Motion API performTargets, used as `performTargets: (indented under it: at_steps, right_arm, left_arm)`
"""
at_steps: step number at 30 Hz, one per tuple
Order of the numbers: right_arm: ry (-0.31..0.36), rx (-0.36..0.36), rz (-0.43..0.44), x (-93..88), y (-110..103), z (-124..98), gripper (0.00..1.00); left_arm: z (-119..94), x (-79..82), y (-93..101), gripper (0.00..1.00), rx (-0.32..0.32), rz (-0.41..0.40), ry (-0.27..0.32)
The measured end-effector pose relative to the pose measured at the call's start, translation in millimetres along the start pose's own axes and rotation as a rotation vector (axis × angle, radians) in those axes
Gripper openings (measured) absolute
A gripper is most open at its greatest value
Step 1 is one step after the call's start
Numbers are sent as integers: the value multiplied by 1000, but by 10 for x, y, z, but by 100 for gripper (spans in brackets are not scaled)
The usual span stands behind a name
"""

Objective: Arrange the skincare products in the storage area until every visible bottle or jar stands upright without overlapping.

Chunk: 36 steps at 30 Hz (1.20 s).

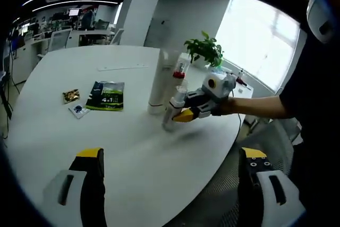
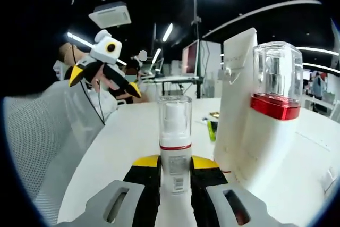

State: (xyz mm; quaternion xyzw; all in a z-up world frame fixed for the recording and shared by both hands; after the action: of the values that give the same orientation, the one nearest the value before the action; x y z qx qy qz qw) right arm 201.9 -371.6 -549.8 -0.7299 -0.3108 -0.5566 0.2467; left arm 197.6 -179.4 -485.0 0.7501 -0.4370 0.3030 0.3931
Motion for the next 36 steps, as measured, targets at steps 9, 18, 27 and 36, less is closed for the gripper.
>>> performTargets:
  at_steps: [9, 18, 27, 36]
  right_arm:
    - [-79, -26, 29, -161, -46, -35, 19]
    - [-135, -72, 65, -293, -89, -54, 19]
    - [-150, -92, 54, -310, 0, -21, 11]
    - [-154, -72, 39, -303, 134, 2, 11]
  left_arm:
    - [20, 58, -34, 98, 0, 3, 13]
    - [12, 81, -60, 98, 8, -5, 34]
    - [-50, 47, -98, 97, 21, -14, 38]
    - [-48, 50, -104, 97, 20, -11, 35]
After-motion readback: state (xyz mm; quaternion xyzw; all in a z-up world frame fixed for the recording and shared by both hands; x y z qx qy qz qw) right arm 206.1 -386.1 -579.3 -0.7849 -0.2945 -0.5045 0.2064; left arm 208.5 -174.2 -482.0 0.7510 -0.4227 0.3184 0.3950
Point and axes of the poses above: the point that each gripper's makers call its tool centre point, and the gripper's own axes: z roughly forward along the fingers, y roughly to its right, x roughly out of its top, the point moved 4 cm from there along -z, roughly backward along the fingers
